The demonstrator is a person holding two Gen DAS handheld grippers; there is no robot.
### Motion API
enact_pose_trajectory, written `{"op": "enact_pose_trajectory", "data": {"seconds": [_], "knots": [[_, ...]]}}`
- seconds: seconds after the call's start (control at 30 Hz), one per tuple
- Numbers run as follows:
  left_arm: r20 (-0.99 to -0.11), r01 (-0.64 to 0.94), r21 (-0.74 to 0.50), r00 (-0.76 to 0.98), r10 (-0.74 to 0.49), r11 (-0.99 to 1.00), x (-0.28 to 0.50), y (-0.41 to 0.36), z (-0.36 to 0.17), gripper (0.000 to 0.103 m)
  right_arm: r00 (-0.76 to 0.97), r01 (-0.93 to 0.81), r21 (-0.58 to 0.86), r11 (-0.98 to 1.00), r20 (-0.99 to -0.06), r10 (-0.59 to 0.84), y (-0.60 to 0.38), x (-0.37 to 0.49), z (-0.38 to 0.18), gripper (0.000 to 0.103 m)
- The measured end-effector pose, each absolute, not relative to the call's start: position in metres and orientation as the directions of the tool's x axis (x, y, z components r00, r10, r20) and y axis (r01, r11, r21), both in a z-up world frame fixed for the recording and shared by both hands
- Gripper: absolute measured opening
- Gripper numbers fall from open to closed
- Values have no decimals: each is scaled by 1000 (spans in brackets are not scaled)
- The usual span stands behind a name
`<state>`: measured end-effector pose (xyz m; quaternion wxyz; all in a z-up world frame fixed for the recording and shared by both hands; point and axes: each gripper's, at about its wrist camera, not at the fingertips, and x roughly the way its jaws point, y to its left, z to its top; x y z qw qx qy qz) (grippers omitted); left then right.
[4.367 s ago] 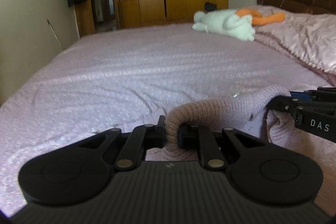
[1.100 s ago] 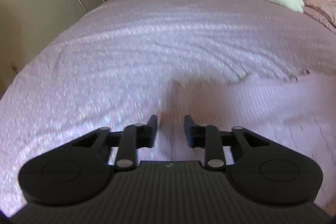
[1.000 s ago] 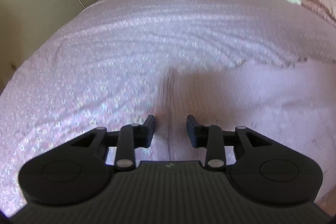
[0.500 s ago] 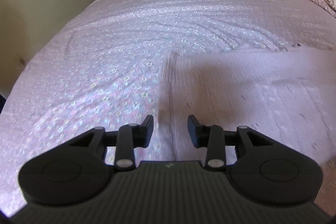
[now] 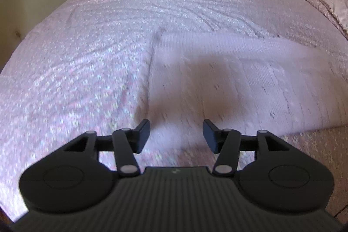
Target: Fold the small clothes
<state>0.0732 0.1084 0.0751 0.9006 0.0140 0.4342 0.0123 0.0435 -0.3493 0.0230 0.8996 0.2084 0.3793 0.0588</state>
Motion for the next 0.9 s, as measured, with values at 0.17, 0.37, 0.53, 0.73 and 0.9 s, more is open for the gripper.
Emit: {"op": "enact_pose_trajectory", "data": {"seconds": [0.17, 0.37, 0.53, 0.73, 0.9], "knots": [[-797, 8, 13, 604, 6, 1000, 61, 94, 67, 58, 716, 33, 455, 890, -632, 297, -346, 40, 15, 67], [-825, -16, -20, 565, -8, 1000, 63, 90, 59, 58, 758, 39, 607, 794, -536, 372, -353, 49, 4, 74], [-829, -34, -13, 559, 9, 999, 65, 88, 60, 58, 779, 35, 707, 706, -462, 424, -353, 58, -8, 74], [-837, -45, 21, 546, 42, 999, 68, 87, 57, 58, 793, 16, 712, 702, -437, 425, -346, 69, -9, 70], [-840, -44, 59, 538, 73, 997, 71, 85, 54, 58, 818, 33, 735, 678, -409, 404, -340, 74, -11, 55]]}}
